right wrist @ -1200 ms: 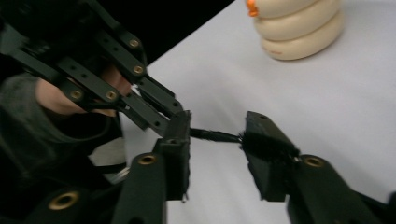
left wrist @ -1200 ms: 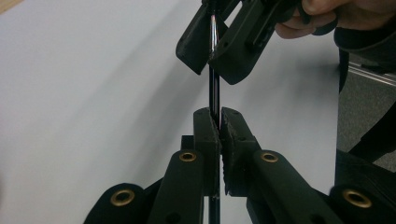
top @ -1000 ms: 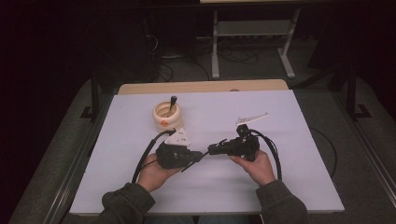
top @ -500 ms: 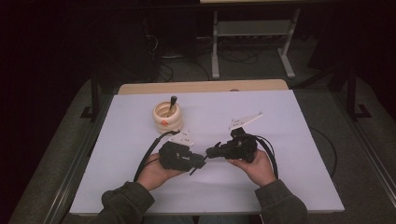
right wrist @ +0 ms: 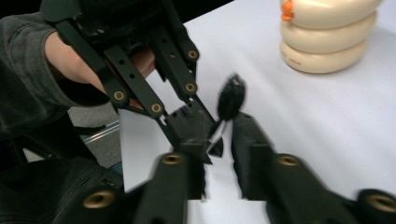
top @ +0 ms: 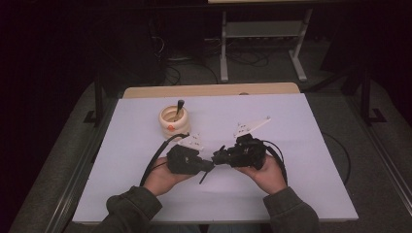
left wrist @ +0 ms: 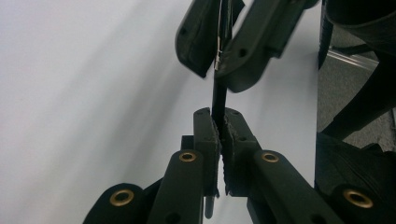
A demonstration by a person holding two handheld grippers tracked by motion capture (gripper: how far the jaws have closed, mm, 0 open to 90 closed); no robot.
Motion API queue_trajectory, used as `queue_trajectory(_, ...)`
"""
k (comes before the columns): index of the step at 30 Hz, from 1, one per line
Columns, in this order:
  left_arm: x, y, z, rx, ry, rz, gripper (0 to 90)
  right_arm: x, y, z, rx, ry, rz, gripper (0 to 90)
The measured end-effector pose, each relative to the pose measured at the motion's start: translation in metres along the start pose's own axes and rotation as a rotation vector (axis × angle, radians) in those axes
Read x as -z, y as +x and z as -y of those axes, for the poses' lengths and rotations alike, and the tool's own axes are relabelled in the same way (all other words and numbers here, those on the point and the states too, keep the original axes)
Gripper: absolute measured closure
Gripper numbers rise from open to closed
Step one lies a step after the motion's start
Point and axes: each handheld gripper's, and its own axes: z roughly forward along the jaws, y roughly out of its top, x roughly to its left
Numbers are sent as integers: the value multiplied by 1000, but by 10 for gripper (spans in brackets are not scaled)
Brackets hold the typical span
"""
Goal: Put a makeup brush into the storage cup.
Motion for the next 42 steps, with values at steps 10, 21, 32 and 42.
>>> queue_trajectory(10, 13, 14, 3, 66, -58, -18, 858, 14, -5, 9, -8, -16, 84, 538)
queue_trajectory(21, 27, 26, 2, 95, -69, -60, 858, 19, -15, 21, -16, 15, 162, 481)
queue_trajectory(32, 36, 44, 3, 142, -103, -81, 858, 25, -24, 30, -45, 18, 219, 428)
queue_trajectory(42, 49, 53, -1, 157, -126, -105, 858, 24, -27, 33, -48, 38, 241, 389)
